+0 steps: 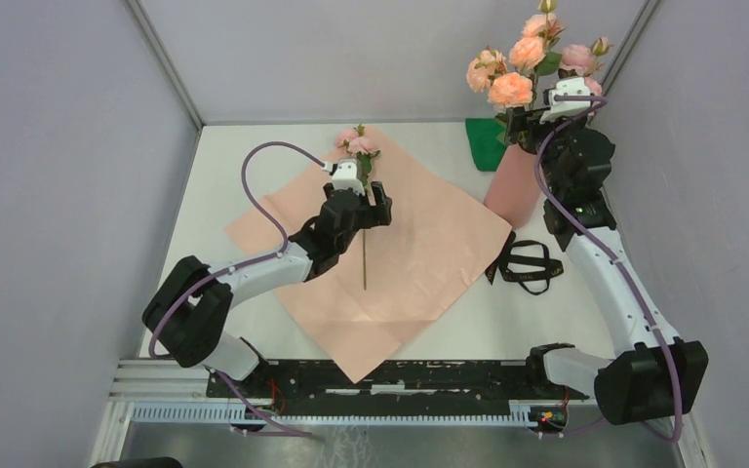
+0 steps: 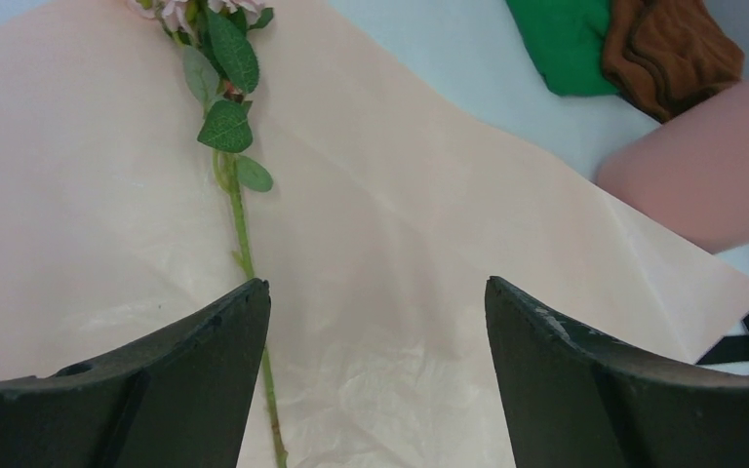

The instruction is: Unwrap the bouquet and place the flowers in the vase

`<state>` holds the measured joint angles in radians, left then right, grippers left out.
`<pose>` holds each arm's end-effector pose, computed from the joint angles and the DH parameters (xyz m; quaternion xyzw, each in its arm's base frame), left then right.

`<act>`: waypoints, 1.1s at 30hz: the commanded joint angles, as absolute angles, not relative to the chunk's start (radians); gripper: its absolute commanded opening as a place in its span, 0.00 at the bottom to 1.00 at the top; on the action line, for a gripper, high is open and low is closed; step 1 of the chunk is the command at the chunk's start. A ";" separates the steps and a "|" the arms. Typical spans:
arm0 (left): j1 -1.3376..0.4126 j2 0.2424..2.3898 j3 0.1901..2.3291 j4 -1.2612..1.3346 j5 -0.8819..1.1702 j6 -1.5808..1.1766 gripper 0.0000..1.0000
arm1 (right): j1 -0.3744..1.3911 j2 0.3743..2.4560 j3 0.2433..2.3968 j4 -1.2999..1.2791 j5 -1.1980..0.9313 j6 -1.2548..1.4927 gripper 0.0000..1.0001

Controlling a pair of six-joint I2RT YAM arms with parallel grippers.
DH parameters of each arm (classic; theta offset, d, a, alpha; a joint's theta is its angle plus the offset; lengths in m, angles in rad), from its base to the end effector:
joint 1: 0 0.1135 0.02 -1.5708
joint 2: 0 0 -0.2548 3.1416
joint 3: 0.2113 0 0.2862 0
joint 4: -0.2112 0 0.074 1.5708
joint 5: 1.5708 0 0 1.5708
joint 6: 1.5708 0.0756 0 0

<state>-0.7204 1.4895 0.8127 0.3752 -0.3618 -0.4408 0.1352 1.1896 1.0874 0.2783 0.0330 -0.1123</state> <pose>0.3132 -0.2393 0.1960 0.0048 0.7993 -0.1988 0.5671 0.3540 0.0456 0.4074 -0.0667 0.6387 -0.0018 0.7665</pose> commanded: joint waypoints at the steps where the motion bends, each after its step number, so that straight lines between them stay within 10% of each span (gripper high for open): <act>1: -0.722 1.531 0.920 0.254 -0.483 -0.526 0.87 | 0.133 1.128 1.063 0.329 0.002 -0.084 0.88; 8: -0.681 1.627 1.121 -0.082 -0.558 -0.630 0.89 | 0.132 0.992 0.978 0.375 -0.034 -0.053 0.88; 18: -0.603 1.949 1.478 -0.537 -0.501 -0.638 0.64 | 0.132 0.866 0.925 0.388 -0.062 -0.027 0.88; 33: -0.601 2.058 1.440 -0.494 -0.272 -0.623 0.41 | 0.133 0.867 0.885 0.391 -0.109 -0.001 0.88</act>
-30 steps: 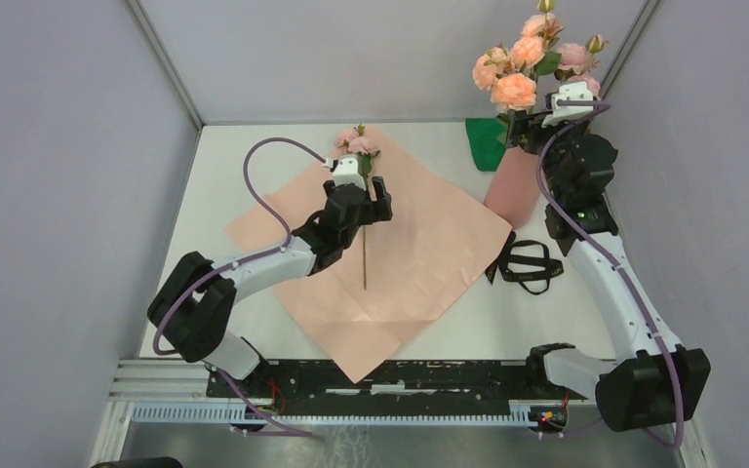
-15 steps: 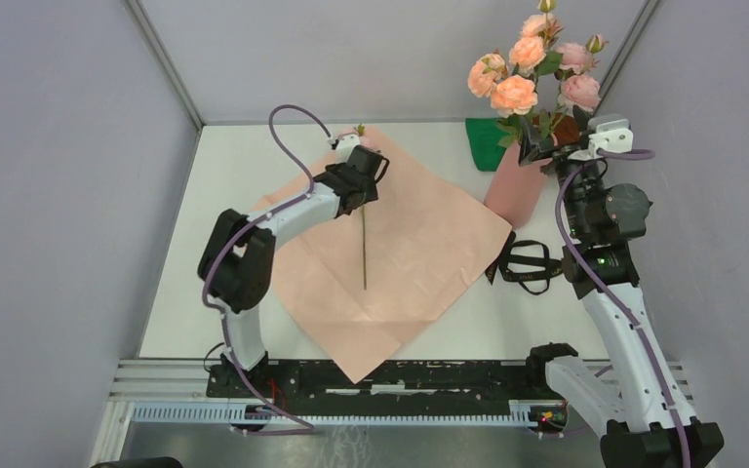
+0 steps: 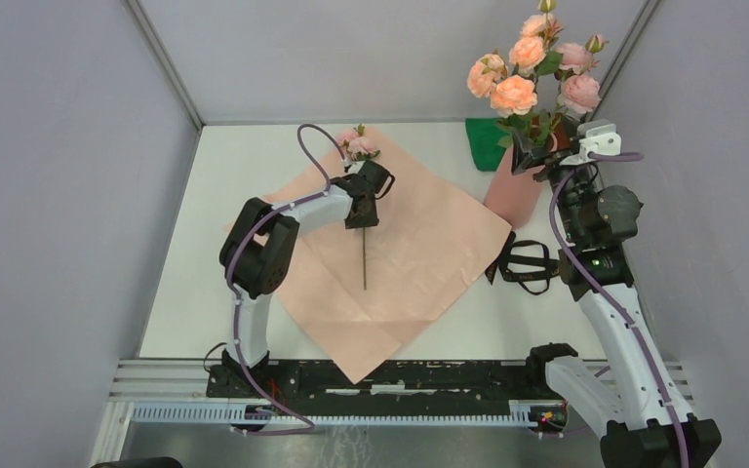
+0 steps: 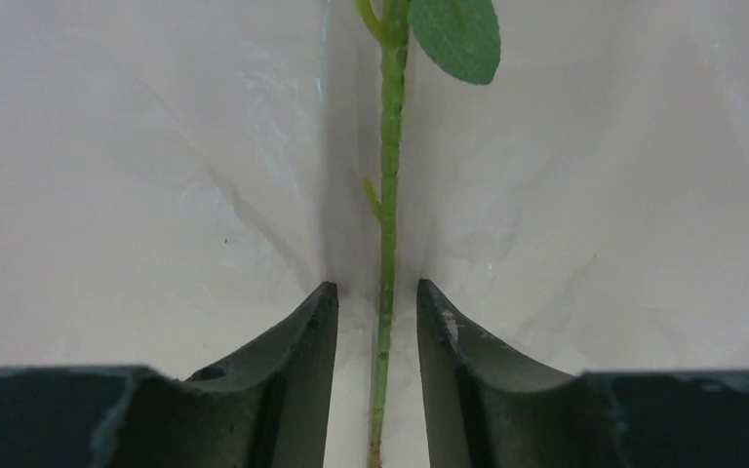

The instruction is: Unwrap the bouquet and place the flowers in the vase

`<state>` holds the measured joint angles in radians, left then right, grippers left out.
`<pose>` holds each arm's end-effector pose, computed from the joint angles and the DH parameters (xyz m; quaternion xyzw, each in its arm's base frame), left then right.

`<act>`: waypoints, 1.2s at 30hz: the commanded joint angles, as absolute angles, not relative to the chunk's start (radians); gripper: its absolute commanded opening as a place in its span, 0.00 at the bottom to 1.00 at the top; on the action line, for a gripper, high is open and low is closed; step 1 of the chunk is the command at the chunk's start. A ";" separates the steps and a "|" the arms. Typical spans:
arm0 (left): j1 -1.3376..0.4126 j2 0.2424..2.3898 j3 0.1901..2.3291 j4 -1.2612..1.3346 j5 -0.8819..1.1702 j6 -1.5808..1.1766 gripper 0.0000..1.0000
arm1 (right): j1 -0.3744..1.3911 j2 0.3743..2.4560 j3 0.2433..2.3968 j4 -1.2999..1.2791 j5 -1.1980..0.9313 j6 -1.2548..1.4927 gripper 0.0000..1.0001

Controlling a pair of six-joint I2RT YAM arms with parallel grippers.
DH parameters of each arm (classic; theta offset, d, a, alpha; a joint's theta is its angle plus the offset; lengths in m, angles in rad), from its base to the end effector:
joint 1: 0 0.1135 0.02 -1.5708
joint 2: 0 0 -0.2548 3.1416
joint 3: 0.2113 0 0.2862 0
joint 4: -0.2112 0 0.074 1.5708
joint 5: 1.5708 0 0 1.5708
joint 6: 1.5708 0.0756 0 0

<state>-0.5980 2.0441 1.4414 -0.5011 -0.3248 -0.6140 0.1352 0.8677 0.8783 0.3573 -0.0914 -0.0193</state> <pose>0.3989 -0.2426 0.1011 -0.0451 0.9597 -0.0008 0.2773 0.2703 0.0437 0.4246 -0.0812 0.5606 0.0735 0.8208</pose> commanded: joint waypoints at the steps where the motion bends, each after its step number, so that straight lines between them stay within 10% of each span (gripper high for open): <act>1: -0.601 2.063 1.443 -0.494 -0.268 -0.615 0.40 | 0.132 0.870 0.884 0.392 -0.110 -0.001 0.88; 5: -0.602 2.097 1.459 -0.504 -0.252 -0.598 0.37 | 0.133 0.869 0.881 0.393 -0.116 -0.002 0.88; 11: -0.603 2.110 1.467 -0.489 -0.248 -0.606 0.02 | 0.133 0.869 0.882 0.394 -0.132 -0.001 0.88; 36: -0.734 1.434 1.005 0.121 -0.390 -0.475 0.02 | 0.148 0.993 0.999 0.338 -0.533 0.182 0.89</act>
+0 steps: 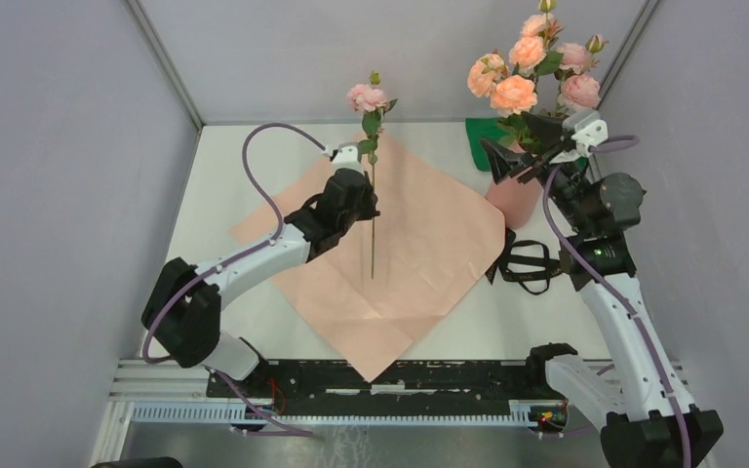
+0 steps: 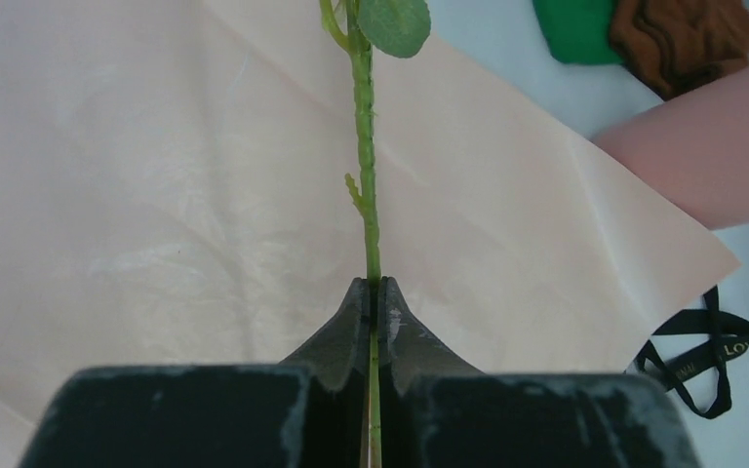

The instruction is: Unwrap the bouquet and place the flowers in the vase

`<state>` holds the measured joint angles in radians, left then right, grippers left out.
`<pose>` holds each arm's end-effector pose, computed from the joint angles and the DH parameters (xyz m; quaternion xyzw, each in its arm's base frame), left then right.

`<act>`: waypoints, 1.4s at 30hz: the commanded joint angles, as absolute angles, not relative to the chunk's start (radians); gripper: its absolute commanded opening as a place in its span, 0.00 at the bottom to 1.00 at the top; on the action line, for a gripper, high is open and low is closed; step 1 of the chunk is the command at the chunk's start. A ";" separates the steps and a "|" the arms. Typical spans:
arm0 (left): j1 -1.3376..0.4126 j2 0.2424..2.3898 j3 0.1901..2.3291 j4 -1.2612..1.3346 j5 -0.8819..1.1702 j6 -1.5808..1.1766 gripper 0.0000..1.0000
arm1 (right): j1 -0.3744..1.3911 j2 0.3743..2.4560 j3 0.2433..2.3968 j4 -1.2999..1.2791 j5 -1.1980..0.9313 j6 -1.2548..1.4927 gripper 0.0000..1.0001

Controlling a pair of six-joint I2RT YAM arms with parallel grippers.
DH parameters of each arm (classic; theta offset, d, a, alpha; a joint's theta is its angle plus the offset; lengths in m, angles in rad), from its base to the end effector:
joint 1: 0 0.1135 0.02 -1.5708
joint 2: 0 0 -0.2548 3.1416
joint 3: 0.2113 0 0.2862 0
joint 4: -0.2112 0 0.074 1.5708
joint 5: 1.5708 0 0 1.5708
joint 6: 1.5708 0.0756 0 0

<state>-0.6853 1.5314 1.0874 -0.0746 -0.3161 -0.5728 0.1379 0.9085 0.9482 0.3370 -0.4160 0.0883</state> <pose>0.3363 -0.2445 0.2298 -0.0309 0.8571 -0.1818 0.4811 0.2669 0.0679 0.4382 -0.1844 0.5456 0.2067 0.7909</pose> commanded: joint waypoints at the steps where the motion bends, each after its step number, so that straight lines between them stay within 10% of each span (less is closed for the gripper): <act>1: -0.746 1.411 0.984 0.147 -0.408 -0.462 0.02 | 0.155 1.021 1.008 0.336 -0.546 0.193 0.88; 42: -0.894 1.240 0.846 0.460 -0.384 -0.358 0.02 | 0.563 1.432 1.201 0.272 -0.324 0.054 0.75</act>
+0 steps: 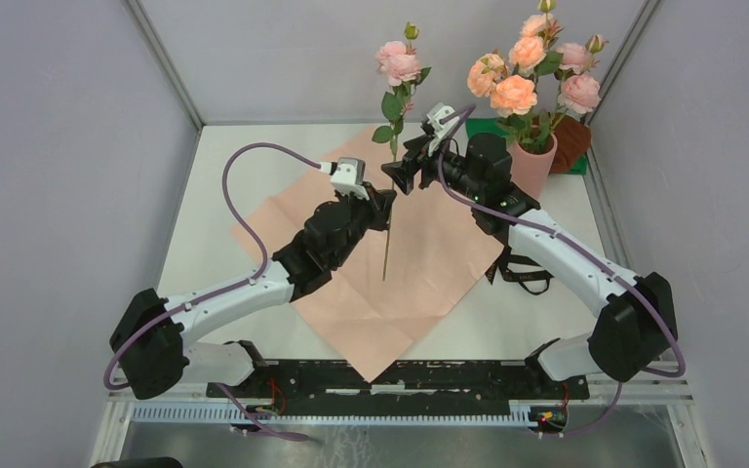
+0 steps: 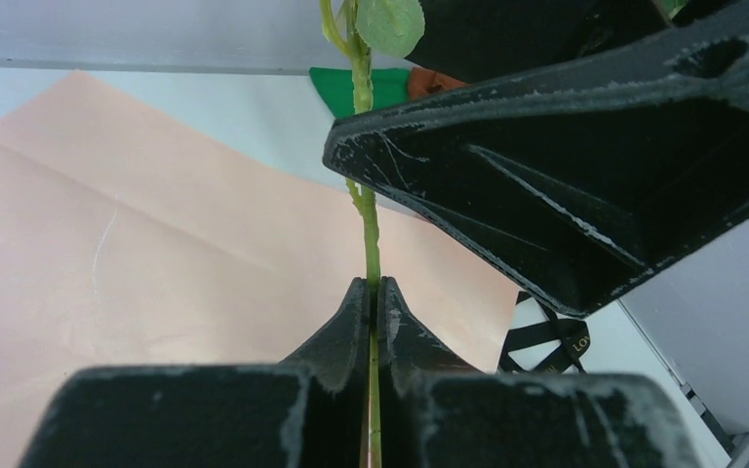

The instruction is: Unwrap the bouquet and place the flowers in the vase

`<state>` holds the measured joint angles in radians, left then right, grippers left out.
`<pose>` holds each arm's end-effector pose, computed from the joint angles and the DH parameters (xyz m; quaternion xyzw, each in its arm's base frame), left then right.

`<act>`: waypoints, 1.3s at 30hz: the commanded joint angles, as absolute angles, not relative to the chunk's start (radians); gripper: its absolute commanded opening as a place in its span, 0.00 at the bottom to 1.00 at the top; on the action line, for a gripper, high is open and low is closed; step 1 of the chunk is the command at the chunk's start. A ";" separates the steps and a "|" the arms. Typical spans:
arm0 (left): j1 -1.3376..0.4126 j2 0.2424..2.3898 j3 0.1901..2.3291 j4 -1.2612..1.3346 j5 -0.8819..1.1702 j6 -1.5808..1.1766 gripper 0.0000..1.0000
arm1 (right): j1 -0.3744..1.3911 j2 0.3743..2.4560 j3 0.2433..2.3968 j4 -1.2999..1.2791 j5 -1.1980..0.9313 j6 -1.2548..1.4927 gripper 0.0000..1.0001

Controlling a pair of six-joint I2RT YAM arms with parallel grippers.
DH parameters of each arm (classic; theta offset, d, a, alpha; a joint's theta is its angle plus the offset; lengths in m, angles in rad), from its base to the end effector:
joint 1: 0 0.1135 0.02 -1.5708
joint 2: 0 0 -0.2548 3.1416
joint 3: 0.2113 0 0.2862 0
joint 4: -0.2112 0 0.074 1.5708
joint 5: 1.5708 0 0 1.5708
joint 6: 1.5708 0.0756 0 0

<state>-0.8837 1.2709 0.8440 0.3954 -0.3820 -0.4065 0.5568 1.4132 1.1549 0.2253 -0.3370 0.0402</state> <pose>0.2554 -0.2669 0.2912 0.0383 0.7163 -0.3019 0.6279 0.3358 0.2385 0.3469 -0.2937 0.6552 0.3168 0.6198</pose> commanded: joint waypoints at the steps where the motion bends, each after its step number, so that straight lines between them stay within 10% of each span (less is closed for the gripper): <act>1: -0.896 1.232 0.845 0.461 -0.386 -0.357 0.02 | 0.563 1.435 1.201 0.274 -0.324 0.054 0.72; 8: -0.907 1.195 0.845 0.456 -0.390 -0.342 0.02 | 0.565 1.446 1.202 0.279 -0.325 0.057 0.61; 17: -0.909 1.208 0.844 0.442 -0.425 -0.344 0.02 | 0.565 1.422 1.193 0.279 -0.309 0.055 0.02; 26: -0.910 1.268 0.868 0.401 -0.501 -0.371 0.03 | 0.571 1.392 1.185 0.279 -0.307 0.044 0.00; 33: -0.909 1.296 0.888 0.302 -0.686 -0.449 0.94 | 0.573 1.365 1.235 0.250 -0.312 0.008 0.00; 39: -0.898 1.386 0.959 0.096 -0.782 -0.563 1.00 | 0.574 1.300 1.293 0.222 -0.277 -0.074 0.00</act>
